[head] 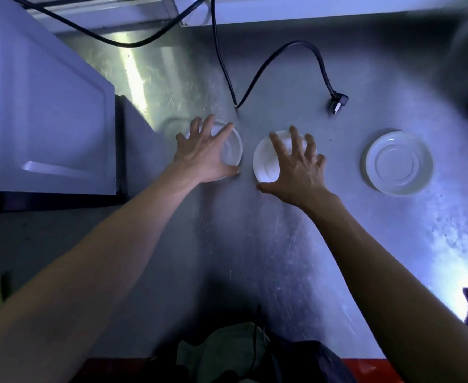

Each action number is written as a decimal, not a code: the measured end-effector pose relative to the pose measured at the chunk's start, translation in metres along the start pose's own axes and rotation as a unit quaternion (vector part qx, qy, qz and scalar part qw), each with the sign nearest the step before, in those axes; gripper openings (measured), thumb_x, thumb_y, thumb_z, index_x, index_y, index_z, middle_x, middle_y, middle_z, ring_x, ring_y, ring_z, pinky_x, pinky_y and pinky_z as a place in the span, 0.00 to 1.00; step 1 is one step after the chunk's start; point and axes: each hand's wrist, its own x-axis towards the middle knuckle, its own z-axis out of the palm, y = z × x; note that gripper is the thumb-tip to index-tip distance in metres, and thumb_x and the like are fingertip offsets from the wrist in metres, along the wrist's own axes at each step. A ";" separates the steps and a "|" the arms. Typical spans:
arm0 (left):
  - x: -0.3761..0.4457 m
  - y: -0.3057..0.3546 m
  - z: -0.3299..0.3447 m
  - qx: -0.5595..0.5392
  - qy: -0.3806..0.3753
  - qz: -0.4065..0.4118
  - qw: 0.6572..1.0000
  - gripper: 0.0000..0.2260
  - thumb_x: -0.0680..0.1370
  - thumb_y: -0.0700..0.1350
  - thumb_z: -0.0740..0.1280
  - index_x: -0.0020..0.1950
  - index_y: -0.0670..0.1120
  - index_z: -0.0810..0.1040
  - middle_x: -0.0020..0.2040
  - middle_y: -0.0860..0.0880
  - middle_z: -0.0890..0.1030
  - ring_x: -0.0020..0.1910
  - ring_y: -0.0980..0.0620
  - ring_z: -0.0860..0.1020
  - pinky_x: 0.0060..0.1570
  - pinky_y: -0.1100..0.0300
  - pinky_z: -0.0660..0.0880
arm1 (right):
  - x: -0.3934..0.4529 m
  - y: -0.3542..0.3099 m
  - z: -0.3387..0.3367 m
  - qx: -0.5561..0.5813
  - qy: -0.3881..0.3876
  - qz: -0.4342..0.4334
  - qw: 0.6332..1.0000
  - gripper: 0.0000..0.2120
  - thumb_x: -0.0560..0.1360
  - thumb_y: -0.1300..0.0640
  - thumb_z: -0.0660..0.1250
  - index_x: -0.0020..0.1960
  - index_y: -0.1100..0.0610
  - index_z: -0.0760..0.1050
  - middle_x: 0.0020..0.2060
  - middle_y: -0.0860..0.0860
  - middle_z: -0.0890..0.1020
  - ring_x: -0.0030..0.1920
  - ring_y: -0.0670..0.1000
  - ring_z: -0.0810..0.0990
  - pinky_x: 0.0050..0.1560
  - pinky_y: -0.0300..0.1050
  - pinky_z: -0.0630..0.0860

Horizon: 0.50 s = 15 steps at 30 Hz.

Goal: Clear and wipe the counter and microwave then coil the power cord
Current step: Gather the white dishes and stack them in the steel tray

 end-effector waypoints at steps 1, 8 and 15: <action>-0.009 0.000 0.000 -0.002 -0.003 -0.006 1.000 0.49 0.62 0.74 0.69 0.77 0.59 0.53 0.78 0.49 0.53 0.76 0.39 0.53 0.64 0.32 0.64 | -0.006 0.001 0.000 -0.002 -0.002 -0.001 1.000 0.56 0.62 0.32 0.74 0.80 0.44 0.46 0.80 0.55 0.46 0.77 0.67 0.47 0.68 0.70 0.61; -0.087 0.001 0.009 -0.001 0.014 -0.025 1.000 0.49 0.62 0.75 0.68 0.76 0.61 0.51 0.77 0.49 0.53 0.75 0.40 0.53 0.63 0.33 0.64 | -0.061 -0.005 0.000 -0.015 0.013 -0.015 1.000 0.56 0.61 0.31 0.74 0.79 0.44 0.47 0.79 0.54 0.47 0.77 0.66 0.49 0.67 0.70 0.62; -0.165 -0.017 0.039 -0.020 0.040 -0.057 0.997 0.49 0.60 0.76 0.67 0.75 0.62 0.53 0.76 0.49 0.54 0.74 0.40 0.53 0.63 0.32 0.64 | -0.113 -0.042 0.007 -0.039 0.026 -0.054 0.997 0.56 0.61 0.31 0.73 0.79 0.44 0.47 0.79 0.54 0.47 0.76 0.66 0.49 0.66 0.69 0.64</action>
